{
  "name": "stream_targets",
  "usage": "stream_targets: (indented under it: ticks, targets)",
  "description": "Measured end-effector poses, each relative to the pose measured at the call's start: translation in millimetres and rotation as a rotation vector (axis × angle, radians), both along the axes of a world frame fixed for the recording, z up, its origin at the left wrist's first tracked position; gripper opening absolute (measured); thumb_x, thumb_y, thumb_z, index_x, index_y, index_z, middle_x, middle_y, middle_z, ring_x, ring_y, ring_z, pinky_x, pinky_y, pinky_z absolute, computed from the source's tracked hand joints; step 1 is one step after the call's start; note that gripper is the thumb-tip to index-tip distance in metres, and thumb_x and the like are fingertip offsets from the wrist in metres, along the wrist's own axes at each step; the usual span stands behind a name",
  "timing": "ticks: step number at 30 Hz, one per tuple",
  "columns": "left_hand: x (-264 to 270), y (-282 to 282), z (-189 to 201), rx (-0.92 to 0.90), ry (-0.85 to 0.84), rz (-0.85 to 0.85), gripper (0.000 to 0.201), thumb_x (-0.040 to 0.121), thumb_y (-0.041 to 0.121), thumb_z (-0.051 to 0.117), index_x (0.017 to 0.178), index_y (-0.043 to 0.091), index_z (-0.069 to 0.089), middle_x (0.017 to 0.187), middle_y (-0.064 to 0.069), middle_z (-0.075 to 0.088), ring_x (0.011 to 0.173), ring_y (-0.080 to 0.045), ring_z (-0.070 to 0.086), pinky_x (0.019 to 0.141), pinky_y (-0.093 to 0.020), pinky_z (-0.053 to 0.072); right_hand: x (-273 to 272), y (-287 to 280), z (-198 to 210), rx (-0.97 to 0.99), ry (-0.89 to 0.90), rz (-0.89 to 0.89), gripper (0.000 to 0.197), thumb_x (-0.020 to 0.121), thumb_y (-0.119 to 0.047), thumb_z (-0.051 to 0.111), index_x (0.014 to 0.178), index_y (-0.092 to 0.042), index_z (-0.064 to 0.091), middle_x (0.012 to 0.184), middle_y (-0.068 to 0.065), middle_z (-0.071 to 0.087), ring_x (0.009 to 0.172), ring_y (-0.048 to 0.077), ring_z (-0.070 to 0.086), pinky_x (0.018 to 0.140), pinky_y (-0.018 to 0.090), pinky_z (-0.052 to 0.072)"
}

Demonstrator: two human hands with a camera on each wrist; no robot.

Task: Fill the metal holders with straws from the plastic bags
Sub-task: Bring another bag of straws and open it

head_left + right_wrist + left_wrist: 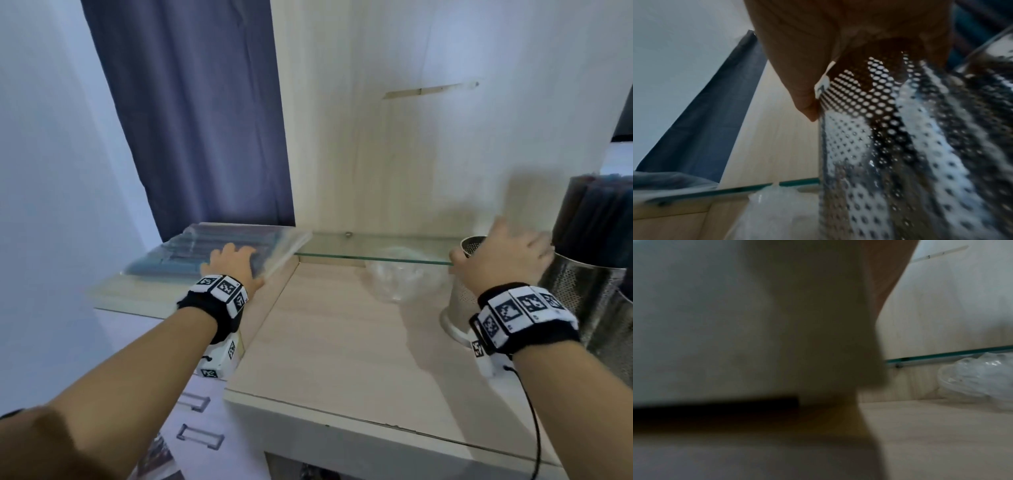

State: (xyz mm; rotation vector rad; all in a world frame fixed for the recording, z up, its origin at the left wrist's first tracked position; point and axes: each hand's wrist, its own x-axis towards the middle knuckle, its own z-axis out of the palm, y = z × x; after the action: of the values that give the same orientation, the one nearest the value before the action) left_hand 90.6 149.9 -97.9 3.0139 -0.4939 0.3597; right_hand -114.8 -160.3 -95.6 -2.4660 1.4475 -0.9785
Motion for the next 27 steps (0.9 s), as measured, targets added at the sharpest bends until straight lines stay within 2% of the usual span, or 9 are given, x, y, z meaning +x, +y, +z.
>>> stream_targets:
  ticks: [4,7,9,12,15,18,22,25,27]
  targets:
    - [4,-5,0,-0.221,-0.069,-0.057,0.024,0.093,0.038,0.060,0.103,0.018,0.070,0.117,-0.011,0.055,0.110,-0.034,0.054,0.090,-0.042,0.042,-9,-15,-9,0.094,-0.158,0.099,0.090,0.076,-0.052,0.077,0.134,0.005,0.041,0.135,0.028,0.043,0.129,0.043,0.037,0.108,0.049,0.031]
    - [1,-9,1,-0.407,-0.101,-0.142,0.020,0.097,0.028,0.054,0.090,0.010,0.060,0.101,-0.016,0.060,0.091,-0.033,0.054,0.077,-0.039,0.040,-13,-17,-14,0.154,-0.249,0.153,0.094,0.070,-0.054,0.081,0.134,0.005,0.044,0.135,0.024,0.047,0.129,0.038,0.040,0.106,0.045,0.035]
    - [-4,-14,7,-0.462,-0.118,-0.129,0.017,0.101,0.026,0.044,0.091,0.013,0.048,0.088,-0.014,0.059,0.077,-0.031,0.050,0.067,-0.037,0.037,-14,-19,-17,0.183,-0.281,0.178,0.095,0.068,-0.055,0.082,0.133,0.004,0.046,0.135,0.022,0.047,0.128,0.036,0.042,0.105,0.043,0.037]
    - [-15,-24,25,-0.559,-0.144,-0.141,0.014,0.103,0.024,0.036,0.094,0.013,0.039,0.076,-0.011,0.053,0.069,-0.031,0.048,0.062,-0.036,0.033,-16,-22,-19,0.220,-0.307,0.195,0.101,0.063,-0.058,0.084,0.134,0.003,0.046,0.135,0.020,0.046,0.127,0.034,0.044,0.104,0.041,0.039]
    - [-31,-36,52,-0.708,-0.225,-0.205,0.011,0.103,0.020,0.036,0.097,0.012,0.040,0.085,-0.011,0.053,0.074,-0.031,0.049,0.065,-0.037,0.036,-17,-25,-20,0.244,-0.323,0.191,0.105,0.059,-0.062,0.085,0.134,0.001,0.045,0.133,0.019,0.048,0.126,0.035,0.047,0.102,0.042,0.042]
    - [-53,-48,81,-0.857,-0.302,-0.323,0.013,0.104,0.020,0.036,0.099,0.010,0.043,0.091,-0.007,0.054,0.079,-0.026,0.048,0.068,-0.029,0.032,-17,-29,-21,0.272,-0.329,0.204,0.108,0.052,-0.067,0.085,0.129,-0.002,0.049,0.128,0.016,0.054,0.119,0.033,0.053,0.098,0.043,0.048]
    - [-77,-65,114,-1.054,-0.333,-0.384,0.014,0.105,0.021,0.034,0.097,0.011,0.040,0.089,0.001,0.050,0.076,-0.016,0.044,0.063,-0.017,0.026,-20,-31,-19,0.282,-0.326,0.226,0.109,0.049,-0.068,0.086,0.129,-0.003,0.050,0.125,0.014,0.055,0.116,0.031,0.055,0.097,0.044,0.050]
    - [-91,-79,128,-1.187,-0.284,-0.402,0.015,0.105,0.022,0.032,0.099,0.011,0.040,0.079,0.013,0.043,0.066,0.001,0.041,0.062,-0.010,0.034,-22,-32,-19,0.283,-0.294,0.236,0.110,0.052,-0.065,0.087,0.133,-0.002,0.047,0.129,0.016,0.053,0.121,0.031,0.051,0.101,0.043,0.047]
    - [-97,-87,128,-1.269,-0.243,-0.441,0.015,0.105,0.022,0.030,0.098,0.012,0.039,0.076,0.013,0.040,0.062,0.002,0.039,0.058,-0.006,0.036,-23,-32,-18,0.295,-0.275,0.242,0.110,0.052,-0.065,0.087,0.134,-0.003,0.047,0.130,0.016,0.052,0.121,0.031,0.051,0.101,0.043,0.047]
